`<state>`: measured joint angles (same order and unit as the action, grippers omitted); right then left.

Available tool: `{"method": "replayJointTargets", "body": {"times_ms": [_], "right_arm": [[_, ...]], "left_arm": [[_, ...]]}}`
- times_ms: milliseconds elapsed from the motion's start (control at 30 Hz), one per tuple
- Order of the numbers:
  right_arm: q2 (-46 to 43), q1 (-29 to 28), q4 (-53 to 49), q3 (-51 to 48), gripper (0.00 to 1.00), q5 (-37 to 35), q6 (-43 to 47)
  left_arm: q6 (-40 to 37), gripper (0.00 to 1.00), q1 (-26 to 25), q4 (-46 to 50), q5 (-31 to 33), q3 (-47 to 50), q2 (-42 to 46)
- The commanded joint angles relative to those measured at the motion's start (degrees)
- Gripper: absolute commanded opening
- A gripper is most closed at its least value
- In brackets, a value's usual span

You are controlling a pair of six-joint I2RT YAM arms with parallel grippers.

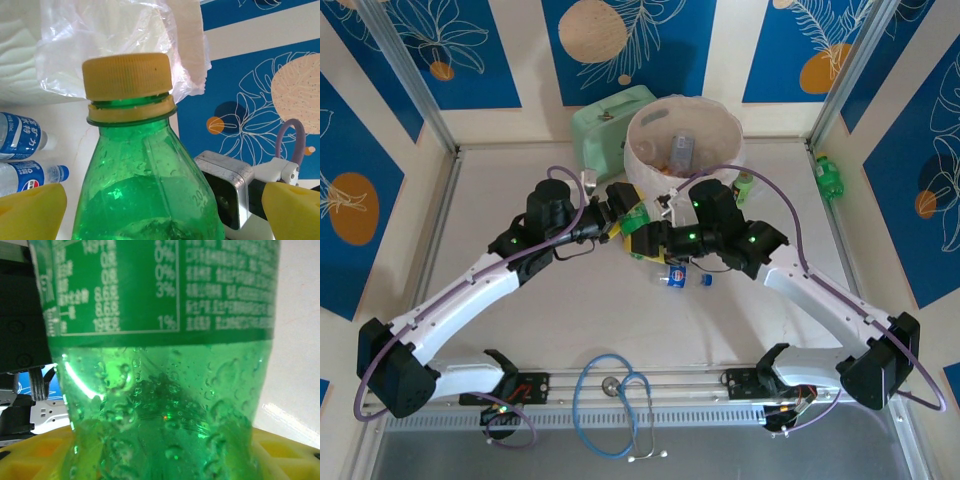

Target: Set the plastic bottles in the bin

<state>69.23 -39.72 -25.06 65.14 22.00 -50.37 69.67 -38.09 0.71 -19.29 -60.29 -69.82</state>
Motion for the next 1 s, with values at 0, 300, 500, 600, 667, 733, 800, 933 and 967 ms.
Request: {"method": "replayJointTargets", "body": {"times_ms": [0,300,500,600,667,733,800,933,967], "right_arm": [[-2.2,-0.5,-4.3,3.0,0.5,-2.6,2.1],[-3.1,-1.5,-16.5,13.7,0.48,-13.2,8.3],[-2.9,-1.1,-24.2,22.0,0.47,-22.4,11.4],[-1.8,1.3,-26.7,27.8,0.47,-24.9,13.8],[-0.5,3.3,-27.9,31.8,0.47,-25.6,15.5],[1.6,5.1,-29.8,36.0,0.48,-27.3,17.3],[4.5,7.2,-31.1,40.1,0.48,-29.0,18.9],[10.5,11.5,-33.0,47.6,0.48,-29.7,21.2],[12.2,12.3,-33.5,49.5,0.48,-30.3,22.1]], "left_arm": [[-4.0,1.0,0.8,2.8,1.6,-4.4,1.0],[-23.0,1.0,2.6,18.8,13.0,-14.0,6.0],[-27.6,1.0,4.2,26.6,22.9,-13.2,9.0],[-27.6,1.0,4.8,25.4,19.4,-10.5,9.0],[-27.0,0.98,4.8,25.2,16.3,-9.4,7.9],[-25.9,0.96,4.7,25.2,15.3,-7.9,7.1],[-25.0,0.95,4.7,25.0,15.3,-5.6,7.1],[-24.7,0.93,4.7,25.4,14.8,-3.9,6.6],[-24.8,0.92,4.7,25.6,14.9,-3.8,6.4]]}}
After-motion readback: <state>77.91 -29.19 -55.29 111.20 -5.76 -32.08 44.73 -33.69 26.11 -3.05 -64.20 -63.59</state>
